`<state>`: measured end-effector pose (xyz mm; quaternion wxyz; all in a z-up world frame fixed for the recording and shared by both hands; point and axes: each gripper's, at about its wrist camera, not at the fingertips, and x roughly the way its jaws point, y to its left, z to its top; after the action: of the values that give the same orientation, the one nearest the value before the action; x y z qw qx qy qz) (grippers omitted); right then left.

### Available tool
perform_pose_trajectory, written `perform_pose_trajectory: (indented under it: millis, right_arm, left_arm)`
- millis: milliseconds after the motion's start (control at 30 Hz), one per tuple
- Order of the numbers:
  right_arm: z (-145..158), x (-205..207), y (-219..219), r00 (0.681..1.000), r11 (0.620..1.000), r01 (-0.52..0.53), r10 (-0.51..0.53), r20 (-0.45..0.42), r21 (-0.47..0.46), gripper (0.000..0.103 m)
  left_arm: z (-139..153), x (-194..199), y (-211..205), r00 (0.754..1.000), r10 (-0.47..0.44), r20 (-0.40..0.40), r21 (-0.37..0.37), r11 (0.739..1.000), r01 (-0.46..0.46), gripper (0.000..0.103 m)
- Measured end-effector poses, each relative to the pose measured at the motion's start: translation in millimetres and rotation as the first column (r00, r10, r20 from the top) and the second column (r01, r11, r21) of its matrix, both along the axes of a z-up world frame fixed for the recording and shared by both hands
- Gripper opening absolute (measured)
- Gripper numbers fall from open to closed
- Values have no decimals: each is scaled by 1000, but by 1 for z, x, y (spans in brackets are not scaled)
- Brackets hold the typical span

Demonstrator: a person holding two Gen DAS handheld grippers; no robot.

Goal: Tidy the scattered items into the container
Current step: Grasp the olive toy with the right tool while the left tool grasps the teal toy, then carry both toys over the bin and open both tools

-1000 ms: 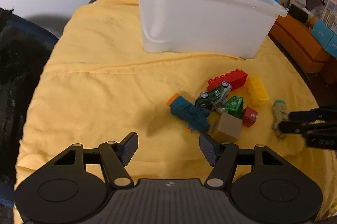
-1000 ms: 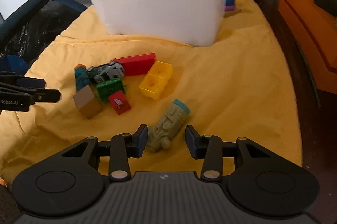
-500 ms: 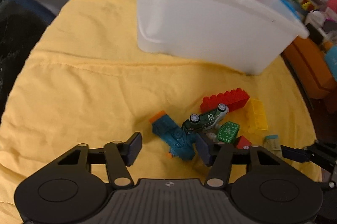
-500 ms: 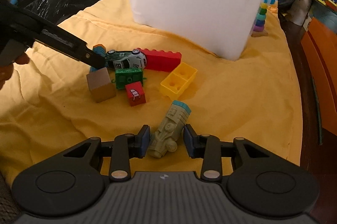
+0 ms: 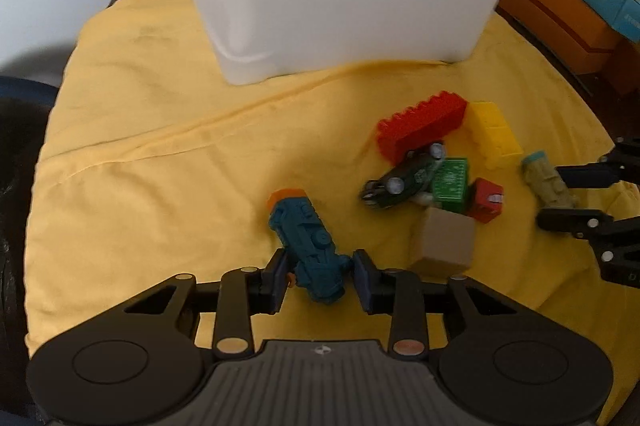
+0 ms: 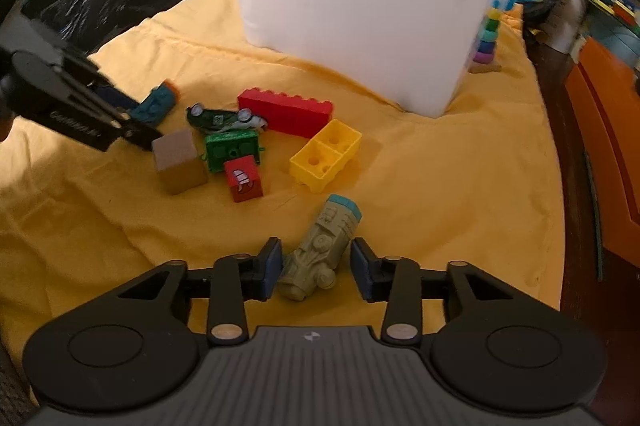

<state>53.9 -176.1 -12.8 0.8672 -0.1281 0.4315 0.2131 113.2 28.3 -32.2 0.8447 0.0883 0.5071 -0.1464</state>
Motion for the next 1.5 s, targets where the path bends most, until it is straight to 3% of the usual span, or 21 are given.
perform_pose_trajectory:
  millis: [133, 233, 300, 433, 600, 800, 967, 1067, 1133, 1300, 1367, 1500]
  right_arm:
    - [-2, 4, -3, 997, 997, 76, -76, -7, 21, 49]
    - [-7, 3, 2, 997, 998, 70, -69, -17, 10, 47]
    - [-6, 1, 5, 999, 999, 32, -32, -7, 4, 32]
    - [3, 0, 8, 1000, 1000, -10, 10, -7, 3, 25]
    - [42, 4, -1, 997, 999, -14, 11, 72, 37, 23]
    - [110, 23, -2, 968, 996, -50, 31, 248, 72, 23]
    - [149, 62, 1, 922, 995, -63, 28, 386, 78, 23]
    - [155, 92, 6, 923, 990, -50, -3, 384, 128, 23]
    - [154, 110, 8, 933, 985, -38, -25, 358, 168, 23]
    - [128, 144, 21, 944, 992, 51, -85, 319, 114, 28]
    - [120, 148, 21, 949, 990, 68, -103, 298, 126, 42]
    - [125, 137, 20, 937, 990, 46, -89, 339, 132, 44]
  left_arm:
    - [-5, -2, -2, 996, 82, 29, -13, 997, -81, 50]
    - [-4, -4, -2, 994, 98, 49, -42, 995, -96, 40]
    - [-3, -6, 2, 994, 91, 53, -63, 994, -88, 40]
    - [12, -7, 8, 995, 65, 73, -97, 994, -57, 40]
    - [73, -9, 4, 980, 15, 196, -132, 991, 11, 40]
    - [146, 19, -6, 932, 1, 363, -164, 985, 62, 40]
    - [173, 61, -27, 895, -8, 446, -96, 994, 57, 40]
    - [172, 85, -42, 882, -38, 471, -54, 996, 71, 40]
    - [162, 102, -52, 892, -39, 450, -48, 997, 68, 40]
    - [117, 138, -64, 934, -50, 354, 83, 996, 22, 42]
    - [108, 140, -60, 948, -41, 317, 75, 997, 18, 46]
    - [114, 132, -48, 946, -14, 324, 38, 999, 2, 50]
